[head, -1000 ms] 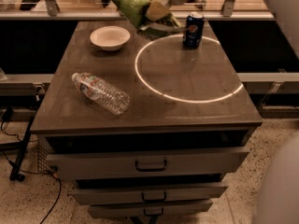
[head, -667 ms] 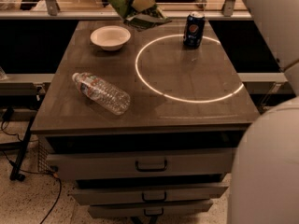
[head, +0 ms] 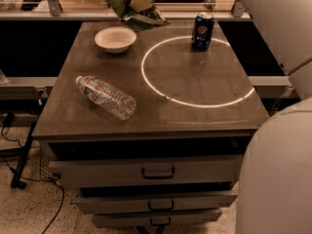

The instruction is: Place green jalapeno chip bag into paper bowl

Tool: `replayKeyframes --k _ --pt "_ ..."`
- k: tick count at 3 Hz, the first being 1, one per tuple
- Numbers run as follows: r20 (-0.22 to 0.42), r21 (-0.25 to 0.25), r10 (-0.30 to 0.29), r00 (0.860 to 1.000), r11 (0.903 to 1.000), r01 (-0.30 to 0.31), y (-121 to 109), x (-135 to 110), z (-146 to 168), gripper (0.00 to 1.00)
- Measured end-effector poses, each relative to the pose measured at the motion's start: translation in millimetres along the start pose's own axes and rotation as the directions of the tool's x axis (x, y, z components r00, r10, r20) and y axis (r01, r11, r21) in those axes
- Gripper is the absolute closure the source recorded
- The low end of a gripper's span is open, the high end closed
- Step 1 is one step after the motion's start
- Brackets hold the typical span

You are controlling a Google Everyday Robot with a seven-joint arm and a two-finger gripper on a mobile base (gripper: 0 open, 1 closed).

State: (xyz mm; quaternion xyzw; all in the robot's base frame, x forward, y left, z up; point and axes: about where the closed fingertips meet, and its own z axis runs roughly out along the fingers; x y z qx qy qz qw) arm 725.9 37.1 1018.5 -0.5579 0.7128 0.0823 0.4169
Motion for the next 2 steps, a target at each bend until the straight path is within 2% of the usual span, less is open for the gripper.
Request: replayKeyframes --k 2 --pt "0.135 -0.035 -0.02 0.991 0.9991 0.025 -13.4 -38.6 85.9 1.0"
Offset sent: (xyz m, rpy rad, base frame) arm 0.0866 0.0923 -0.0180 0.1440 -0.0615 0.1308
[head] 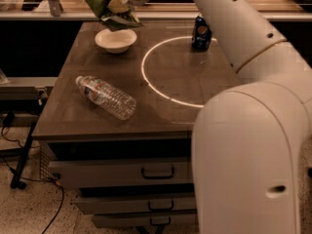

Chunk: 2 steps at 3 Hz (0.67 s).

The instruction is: Place green jalapeno chip bag into paper bowl

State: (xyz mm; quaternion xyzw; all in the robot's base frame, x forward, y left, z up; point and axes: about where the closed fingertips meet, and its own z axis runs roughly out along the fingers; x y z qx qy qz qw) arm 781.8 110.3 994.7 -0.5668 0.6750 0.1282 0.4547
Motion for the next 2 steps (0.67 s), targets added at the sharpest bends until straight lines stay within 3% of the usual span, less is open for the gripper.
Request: replayKeyframes --k 1,2 --pt "0.023 0.001 -0.006 1.0 1.0 0.006 -6.1 -4.7 23.5 1.0" --pt "0.005 0.04 0.013 1.0 0.9991 -0.014 -19.7 6.9 48.2 0.75"
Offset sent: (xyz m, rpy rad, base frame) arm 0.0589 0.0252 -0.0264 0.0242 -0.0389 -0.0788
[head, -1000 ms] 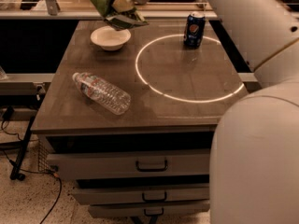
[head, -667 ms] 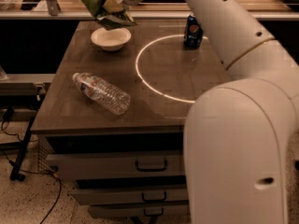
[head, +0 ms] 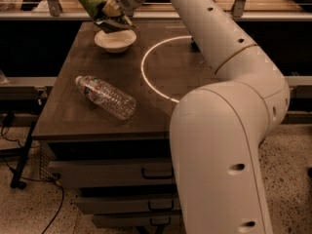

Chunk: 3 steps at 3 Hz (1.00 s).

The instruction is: Place green jalapeno chip bag into paper bowl

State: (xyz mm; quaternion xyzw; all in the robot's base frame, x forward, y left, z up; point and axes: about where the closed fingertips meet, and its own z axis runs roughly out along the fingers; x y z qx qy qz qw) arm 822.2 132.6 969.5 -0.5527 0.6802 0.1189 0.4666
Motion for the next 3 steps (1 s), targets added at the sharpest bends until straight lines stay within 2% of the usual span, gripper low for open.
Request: replayKeyframes --k 2,3 --pt "-0.047 0.03 0.031 0.998 0.9991 -0.03 -7.7 25.8 14.4 0.28" --pt "-0.065 0.038 0.049 0.997 0.9982 -0.047 -4.8 32.9 12.6 0.0"
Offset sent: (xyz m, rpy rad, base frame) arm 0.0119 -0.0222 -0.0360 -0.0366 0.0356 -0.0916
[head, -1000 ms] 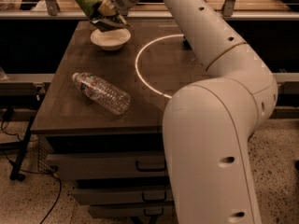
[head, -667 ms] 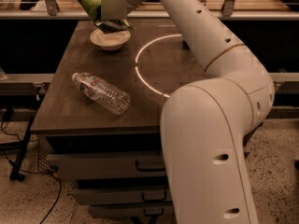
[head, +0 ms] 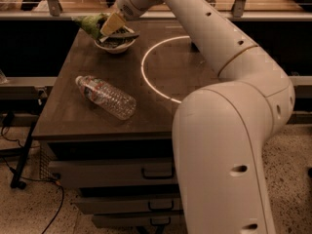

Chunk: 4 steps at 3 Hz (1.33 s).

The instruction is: Place green jalapeno chip bag into paper bowl

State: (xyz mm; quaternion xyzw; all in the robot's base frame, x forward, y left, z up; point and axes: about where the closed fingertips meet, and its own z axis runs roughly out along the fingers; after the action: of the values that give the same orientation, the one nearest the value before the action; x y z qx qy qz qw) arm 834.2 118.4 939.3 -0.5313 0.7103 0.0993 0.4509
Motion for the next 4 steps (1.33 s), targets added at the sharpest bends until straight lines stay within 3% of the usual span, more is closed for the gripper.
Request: replayKeyframes --k 1,2,3,4 --pt "0.02 0.023 0.008 1.0 0.9997 -0.008 -4.1 -6.0 -14.3 0.0" --pt "0.076 0.073 0.053 0.996 0.9956 -0.059 -30.1 0.3 -61.9 0.0" --pt "0.189 0.128 0.106 0.976 0.983 -0.131 -54.0 2.7 -130.4 0.0" --pt "0.331 0.277 0.156 0.931 0.9267 -0.254 -96.7 31.0 -252.4 0.0"
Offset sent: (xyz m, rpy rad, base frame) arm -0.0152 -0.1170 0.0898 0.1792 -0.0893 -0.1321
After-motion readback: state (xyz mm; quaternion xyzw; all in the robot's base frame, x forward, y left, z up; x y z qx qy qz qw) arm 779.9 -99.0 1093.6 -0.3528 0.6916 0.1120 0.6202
